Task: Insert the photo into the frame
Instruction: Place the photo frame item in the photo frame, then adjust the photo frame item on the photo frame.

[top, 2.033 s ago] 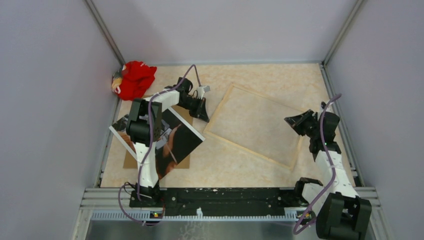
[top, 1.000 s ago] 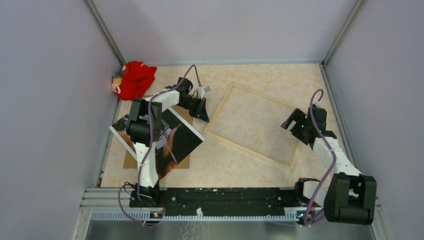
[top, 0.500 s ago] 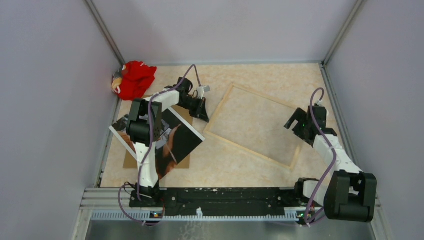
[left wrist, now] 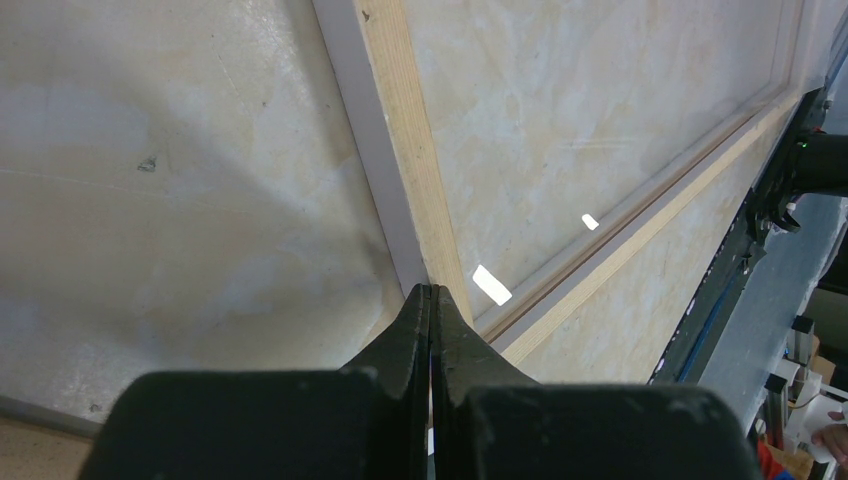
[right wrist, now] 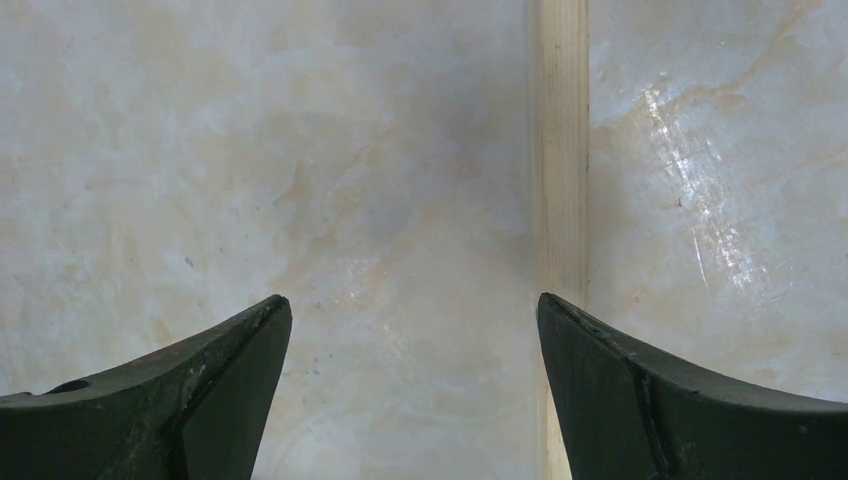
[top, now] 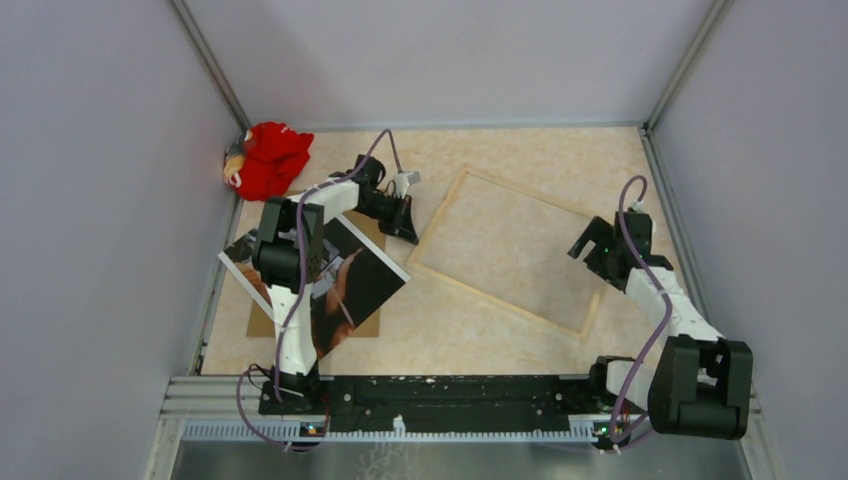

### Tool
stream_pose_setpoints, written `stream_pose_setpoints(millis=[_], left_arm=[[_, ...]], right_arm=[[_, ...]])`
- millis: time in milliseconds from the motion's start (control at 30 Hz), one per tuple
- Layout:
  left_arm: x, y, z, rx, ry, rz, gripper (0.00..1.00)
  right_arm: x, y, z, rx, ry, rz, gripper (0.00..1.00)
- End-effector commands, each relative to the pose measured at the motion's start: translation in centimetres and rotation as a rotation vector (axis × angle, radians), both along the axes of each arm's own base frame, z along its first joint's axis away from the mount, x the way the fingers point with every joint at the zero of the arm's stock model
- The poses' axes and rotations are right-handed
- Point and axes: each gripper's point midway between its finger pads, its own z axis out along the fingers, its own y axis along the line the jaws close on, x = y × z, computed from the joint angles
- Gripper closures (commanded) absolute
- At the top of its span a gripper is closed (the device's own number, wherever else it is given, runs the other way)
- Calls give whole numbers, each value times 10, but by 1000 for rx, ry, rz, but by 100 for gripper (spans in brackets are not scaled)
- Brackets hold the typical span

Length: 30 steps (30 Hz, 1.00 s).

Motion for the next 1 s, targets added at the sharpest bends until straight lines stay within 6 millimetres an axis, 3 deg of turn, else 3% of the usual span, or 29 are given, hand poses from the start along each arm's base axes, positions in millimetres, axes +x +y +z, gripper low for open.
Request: stream_pose_setpoints(millis=[0, 667, 867, 967], left_arm=[[-6, -3, 8, -17, -15, -21, 100], [-5, -3, 9, -18, -22, -22, 100], [-6, -4, 9, -20, -19, -22, 100], [-5, -4, 9, -20, -20, -23, 100]], right_arm=[[16, 11, 12, 45, -65, 31, 9], [15, 14, -11, 64, 4, 38, 12], [14, 13, -13, -36, 35, 56, 12], [16, 23, -12, -96, 52, 97, 12]])
